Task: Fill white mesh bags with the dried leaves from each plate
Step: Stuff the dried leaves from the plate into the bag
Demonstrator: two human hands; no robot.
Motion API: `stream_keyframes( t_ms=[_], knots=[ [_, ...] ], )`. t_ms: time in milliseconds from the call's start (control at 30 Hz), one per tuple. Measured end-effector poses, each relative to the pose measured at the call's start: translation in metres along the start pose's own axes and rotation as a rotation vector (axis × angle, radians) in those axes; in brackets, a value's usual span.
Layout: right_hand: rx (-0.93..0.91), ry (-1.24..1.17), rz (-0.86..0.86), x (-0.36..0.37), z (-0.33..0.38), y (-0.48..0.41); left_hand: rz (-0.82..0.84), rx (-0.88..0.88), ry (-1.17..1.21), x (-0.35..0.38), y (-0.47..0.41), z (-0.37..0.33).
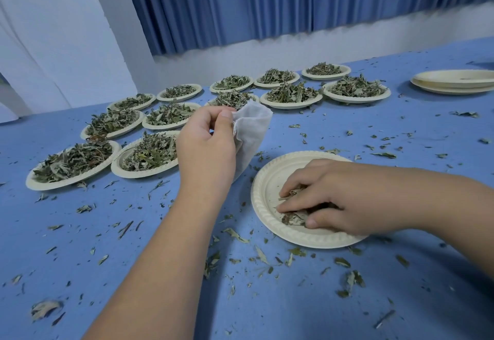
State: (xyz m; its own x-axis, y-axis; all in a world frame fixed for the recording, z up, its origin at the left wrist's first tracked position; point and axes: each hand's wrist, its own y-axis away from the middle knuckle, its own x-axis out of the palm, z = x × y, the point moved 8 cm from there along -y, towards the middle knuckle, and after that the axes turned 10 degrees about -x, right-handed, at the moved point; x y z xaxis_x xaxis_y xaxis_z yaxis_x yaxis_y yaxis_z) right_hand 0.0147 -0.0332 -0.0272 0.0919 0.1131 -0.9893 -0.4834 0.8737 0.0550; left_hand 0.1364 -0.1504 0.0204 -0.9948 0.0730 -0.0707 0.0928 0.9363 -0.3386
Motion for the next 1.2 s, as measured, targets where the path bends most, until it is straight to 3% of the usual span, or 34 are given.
stream_keyframes(
  t_ms=[867, 1200],
  knots=[
    [-0.054, 0.037, -0.11, -0.004, 0.017, -0.005, 0.02, 0.13, -0.168, 0.004, 0.01, -0.016],
    [-0.014, 0.085, -0.087, -0.008, 0.022, -0.004, 0.015, 0.402, -0.399, 0.013, 0.02, -0.031]
  ],
)
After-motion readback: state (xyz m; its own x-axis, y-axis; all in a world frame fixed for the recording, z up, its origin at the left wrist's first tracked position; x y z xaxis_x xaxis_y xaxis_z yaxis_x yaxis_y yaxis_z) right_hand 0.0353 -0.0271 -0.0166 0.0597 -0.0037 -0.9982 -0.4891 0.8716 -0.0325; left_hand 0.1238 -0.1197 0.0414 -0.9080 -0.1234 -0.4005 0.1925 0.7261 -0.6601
